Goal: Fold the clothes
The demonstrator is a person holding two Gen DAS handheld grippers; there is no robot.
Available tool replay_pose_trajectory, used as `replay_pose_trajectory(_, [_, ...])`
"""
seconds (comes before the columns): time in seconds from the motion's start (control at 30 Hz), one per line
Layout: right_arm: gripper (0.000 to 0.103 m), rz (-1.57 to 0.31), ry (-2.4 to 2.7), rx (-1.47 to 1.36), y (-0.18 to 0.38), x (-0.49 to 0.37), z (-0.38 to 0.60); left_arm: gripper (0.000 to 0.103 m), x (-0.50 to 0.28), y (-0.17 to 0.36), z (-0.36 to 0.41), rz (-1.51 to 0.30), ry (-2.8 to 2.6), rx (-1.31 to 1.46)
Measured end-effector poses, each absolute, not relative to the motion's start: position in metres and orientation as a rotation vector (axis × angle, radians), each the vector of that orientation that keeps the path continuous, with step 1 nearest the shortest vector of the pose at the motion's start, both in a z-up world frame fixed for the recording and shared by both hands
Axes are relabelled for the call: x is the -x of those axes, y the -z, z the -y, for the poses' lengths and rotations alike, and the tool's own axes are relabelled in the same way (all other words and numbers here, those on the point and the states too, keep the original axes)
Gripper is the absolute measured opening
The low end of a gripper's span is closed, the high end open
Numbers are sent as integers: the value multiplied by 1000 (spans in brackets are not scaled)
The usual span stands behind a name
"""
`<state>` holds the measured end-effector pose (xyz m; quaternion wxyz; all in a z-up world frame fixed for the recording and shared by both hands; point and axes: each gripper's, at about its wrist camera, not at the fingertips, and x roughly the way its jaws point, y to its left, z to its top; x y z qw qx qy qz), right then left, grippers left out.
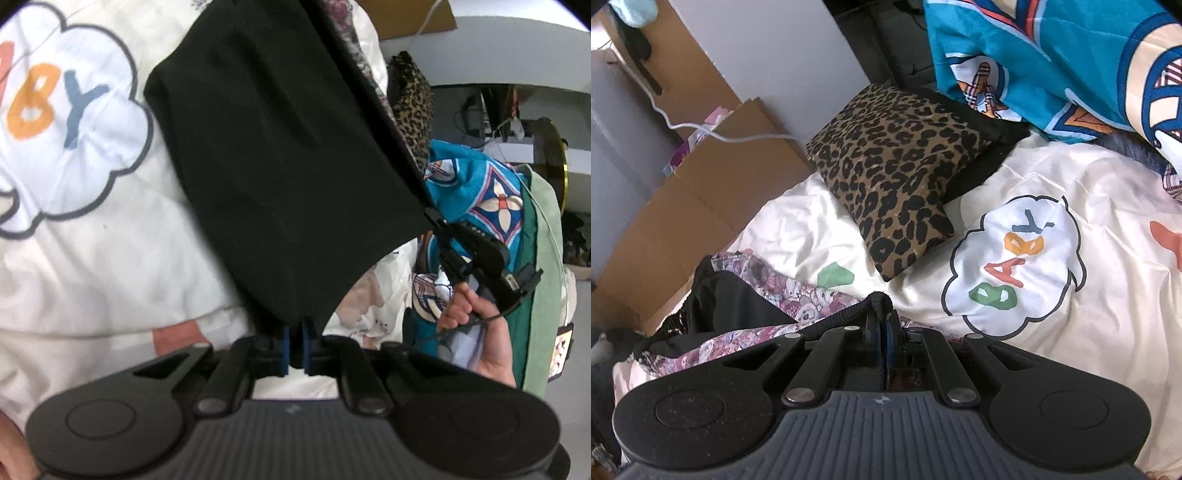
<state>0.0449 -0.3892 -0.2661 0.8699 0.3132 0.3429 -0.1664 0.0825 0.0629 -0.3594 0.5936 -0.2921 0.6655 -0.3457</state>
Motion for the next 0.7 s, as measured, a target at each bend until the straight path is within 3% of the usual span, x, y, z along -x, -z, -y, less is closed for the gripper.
replay_pose_trajectory(0.33, [1, -738, 368, -730, 281, -40, 402, 2, -84, 367, -37, -1573, 815, 694])
replay_pose_trajectory(0.43, [1, -751, 389, -764, 289, -36, 408, 9, -84, 369, -30, -1584, 802, 680])
replay_pose_trajectory(0.57, [1, -764, 408, -778, 297, -31, 413, 31, -83, 369, -29, -1583, 795, 661])
replay_pose_trajectory(0.7, [1, -774, 420, -813, 307, -27, 415, 30, -82, 375, -23, -1598, 803, 653])
